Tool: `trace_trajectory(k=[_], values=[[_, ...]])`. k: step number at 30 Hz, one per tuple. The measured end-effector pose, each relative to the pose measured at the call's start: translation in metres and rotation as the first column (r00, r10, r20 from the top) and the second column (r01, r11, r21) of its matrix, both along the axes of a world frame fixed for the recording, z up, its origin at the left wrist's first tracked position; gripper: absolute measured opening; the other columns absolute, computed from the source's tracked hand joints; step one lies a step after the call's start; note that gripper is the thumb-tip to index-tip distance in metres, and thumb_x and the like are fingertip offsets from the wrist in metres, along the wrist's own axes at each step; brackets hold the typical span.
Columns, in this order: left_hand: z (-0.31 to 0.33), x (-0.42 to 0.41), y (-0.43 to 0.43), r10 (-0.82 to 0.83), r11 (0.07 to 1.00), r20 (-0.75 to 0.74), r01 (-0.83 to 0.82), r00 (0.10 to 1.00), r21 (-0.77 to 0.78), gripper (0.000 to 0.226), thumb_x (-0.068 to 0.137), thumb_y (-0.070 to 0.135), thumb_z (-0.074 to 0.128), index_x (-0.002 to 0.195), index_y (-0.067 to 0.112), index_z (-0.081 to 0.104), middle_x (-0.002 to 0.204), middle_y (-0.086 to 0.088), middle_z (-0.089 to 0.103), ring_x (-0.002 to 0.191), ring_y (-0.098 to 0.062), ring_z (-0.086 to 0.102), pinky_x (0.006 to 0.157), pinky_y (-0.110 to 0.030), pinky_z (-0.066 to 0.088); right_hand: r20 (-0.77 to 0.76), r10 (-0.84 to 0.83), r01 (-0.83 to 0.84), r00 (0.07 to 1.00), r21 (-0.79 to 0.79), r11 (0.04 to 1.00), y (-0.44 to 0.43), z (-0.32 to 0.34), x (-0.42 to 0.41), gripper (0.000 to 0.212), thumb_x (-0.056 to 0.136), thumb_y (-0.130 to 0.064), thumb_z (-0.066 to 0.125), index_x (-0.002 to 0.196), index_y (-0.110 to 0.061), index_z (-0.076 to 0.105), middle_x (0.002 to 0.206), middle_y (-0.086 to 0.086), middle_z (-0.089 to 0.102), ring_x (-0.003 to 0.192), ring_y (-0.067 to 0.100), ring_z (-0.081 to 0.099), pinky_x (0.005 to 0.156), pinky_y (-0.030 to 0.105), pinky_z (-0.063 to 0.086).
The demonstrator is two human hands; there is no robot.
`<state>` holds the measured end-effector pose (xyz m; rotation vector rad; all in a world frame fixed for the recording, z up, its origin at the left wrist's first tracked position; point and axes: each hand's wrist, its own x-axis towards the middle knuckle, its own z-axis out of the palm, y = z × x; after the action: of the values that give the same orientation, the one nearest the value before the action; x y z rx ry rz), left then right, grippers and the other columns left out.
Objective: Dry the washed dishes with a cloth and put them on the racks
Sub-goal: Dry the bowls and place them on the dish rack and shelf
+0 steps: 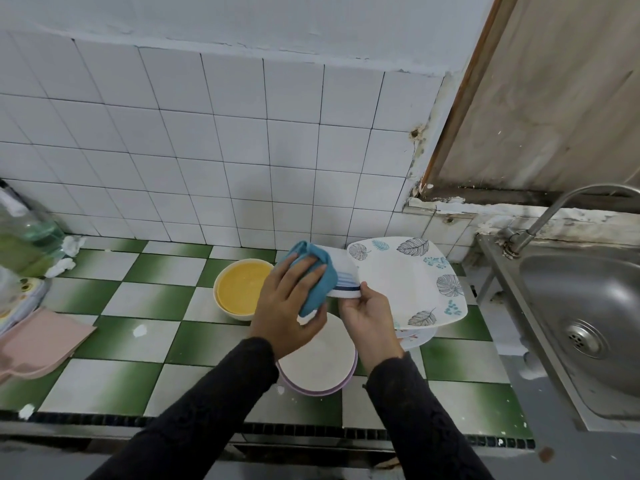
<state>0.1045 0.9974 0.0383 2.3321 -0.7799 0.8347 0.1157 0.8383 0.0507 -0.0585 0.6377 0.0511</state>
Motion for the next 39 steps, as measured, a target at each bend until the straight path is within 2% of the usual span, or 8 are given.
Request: trace_trajectory(k=[6,12,14,17,28,33,36,39], values=[[0.041,0.027,0.012,-0.091,0.995,0.162,0.085,0.982,0.047,0.047,0.085,0.008,0.071,0.129,0.016,0.054,0.127,-0.009,0.064,0.113,-0.03,0.06,0.098,-0.04,0.05,0.043,0.248,-0.239,0.968,-0.158,0.958,-0.002,0.02,-0.017,0.024,0.104,-0.003,0.041,0.119,0.005,0.058,0.095,0.024,0.071,0.079,0.033,0.073,0.067,0.041,0.061],[0.059,0.035,0.021,0.012,0.995,-0.073,-0.019,0.997,-0.098,0.044,0.083,0.005,0.072,0.124,0.017,0.061,0.12,-0.001,0.067,0.103,-0.022,0.062,0.087,-0.039,0.055,-0.265,0.692,-0.653,0.672,-0.652,0.385,-0.027,0.003,-0.019,0.048,0.085,-0.066,0.062,0.098,-0.02,0.063,0.072,0.001,0.057,0.057,0.011,0.046,0.05,0.023,0.04],[0.062,0.032,0.02,-0.061,0.964,-0.258,-0.009,0.964,-0.265,0.038,0.088,0.009,0.07,0.122,0.025,0.061,0.115,0.008,0.066,0.101,-0.013,0.061,0.088,-0.031,0.053,-0.142,0.696,-0.601,0.704,-0.642,0.476,-0.03,-0.009,-0.017,0.074,0.076,-0.076,0.063,0.122,-0.019,0.061,0.112,0.01,0.066,0.096,0.022,0.064,0.073,0.04,0.057],[0.063,0.03,0.011,-0.182,0.913,-0.482,-0.035,0.857,-0.406,0.032,0.09,0.017,0.069,0.116,0.034,0.06,0.105,0.017,0.066,0.097,-0.005,0.061,0.085,-0.024,0.051,0.158,0.695,-0.611,0.702,-0.368,0.701,-0.022,-0.019,-0.023,0.09,0.074,-0.075,0.07,0.145,-0.023,0.05,0.147,0.024,0.05,0.134,0.048,0.046,0.107,0.072,0.036],[0.051,0.014,0.006,-0.335,0.79,-0.687,-0.205,0.645,-0.578,0.022,0.096,0.018,0.061,0.117,0.026,0.058,0.107,0.004,0.067,0.096,-0.006,0.064,0.083,-0.026,0.053,0.191,0.584,-0.59,0.789,-0.031,0.807,-0.007,-0.03,-0.038,0.086,0.073,-0.071,0.071,0.142,-0.023,0.054,0.138,0.024,0.059,0.123,0.05,0.053,0.114,0.071,0.024],[0.039,0.002,-0.015,0.034,0.471,-0.49,-0.447,0.871,-0.761,0.027,0.095,0.01,0.062,0.119,0.02,0.054,0.102,0.013,0.061,0.09,0.009,0.059,0.082,-0.015,0.05,0.251,0.483,-0.496,0.839,-0.016,0.868,-0.002,-0.021,-0.039,0.084,0.074,-0.07,0.073,0.14,-0.02,0.057,0.139,0.023,0.058,0.128,0.049,0.051,0.11,0.071,0.03],[0.021,-0.002,-0.025,0.027,0.688,-0.43,-0.329,0.902,-0.647,0.041,0.094,0.005,0.063,0.133,0.015,0.055,0.127,0.003,0.063,0.116,-0.002,0.056,0.1,-0.019,0.046,0.184,0.41,-0.423,0.893,0.033,0.906,0.013,-0.018,-0.038,0.082,0.075,-0.065,0.072,0.134,-0.009,0.059,0.128,0.027,0.064,0.119,0.047,0.055,0.106,0.065,0.039],[-0.005,0.0,-0.025,0.093,0.968,-0.409,-0.178,0.908,-0.175,0.062,0.085,-0.003,0.054,0.144,0.016,0.048,0.15,-0.004,0.045,0.144,-0.026,0.03,0.12,-0.039,0.016,0.189,0.417,-0.428,0.889,0.022,0.904,0.028,-0.017,-0.04,0.085,0.077,-0.066,0.069,0.136,-0.005,0.058,0.135,0.028,0.059,0.124,0.045,0.053,0.105,0.061,0.043]])
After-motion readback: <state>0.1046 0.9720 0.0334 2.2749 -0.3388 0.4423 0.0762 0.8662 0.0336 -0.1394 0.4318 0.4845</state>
